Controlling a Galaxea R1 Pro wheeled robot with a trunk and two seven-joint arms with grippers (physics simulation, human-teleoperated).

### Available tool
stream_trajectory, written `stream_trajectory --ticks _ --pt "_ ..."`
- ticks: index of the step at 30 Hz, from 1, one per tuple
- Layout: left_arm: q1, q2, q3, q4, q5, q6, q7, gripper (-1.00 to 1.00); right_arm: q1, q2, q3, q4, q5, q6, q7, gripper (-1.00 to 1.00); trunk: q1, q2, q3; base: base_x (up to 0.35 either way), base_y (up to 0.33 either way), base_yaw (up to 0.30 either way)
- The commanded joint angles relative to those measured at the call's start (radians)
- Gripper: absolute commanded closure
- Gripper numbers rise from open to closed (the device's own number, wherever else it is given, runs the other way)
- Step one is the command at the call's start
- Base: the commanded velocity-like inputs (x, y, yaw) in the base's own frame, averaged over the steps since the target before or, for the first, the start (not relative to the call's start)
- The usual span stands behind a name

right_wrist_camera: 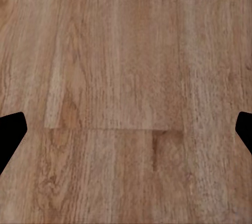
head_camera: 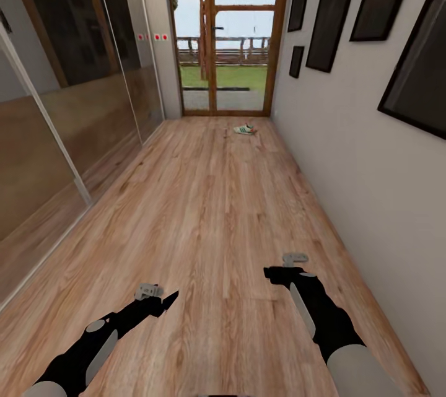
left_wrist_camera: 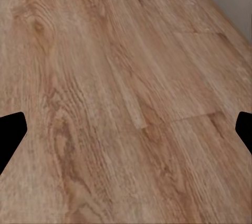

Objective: Pick up the two gym shoes and the two sandals from the corridor floor and place them onto the hallstand (shoe rack) in the corridor, making sure they are on the rack and not on the floor. Arrange them so the two gym shoes are next to each other and the two sandals are next to each other.

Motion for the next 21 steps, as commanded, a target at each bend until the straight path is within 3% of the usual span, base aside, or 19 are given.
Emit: stream_trajectory --ticks 1,21 --pt "-0.001 0.001 -0.006 0.001 0.006 -0.005 0.001 -1.0 0.0 0.0 0.001 -0.002 -0.01 0.004 -0.006 -1.0 0.0 0.0 -0.001 0.347 -0.06 0.0" --pt "-0.001 -0.005 -0.006 0.001 0.006 -0.005 0.001 -1.0 0.0 0.001 0.005 -0.004 -0.002 0.005 -0.008 -1.0 0.0 0.0 -0.001 0.347 -0.065 0.0"
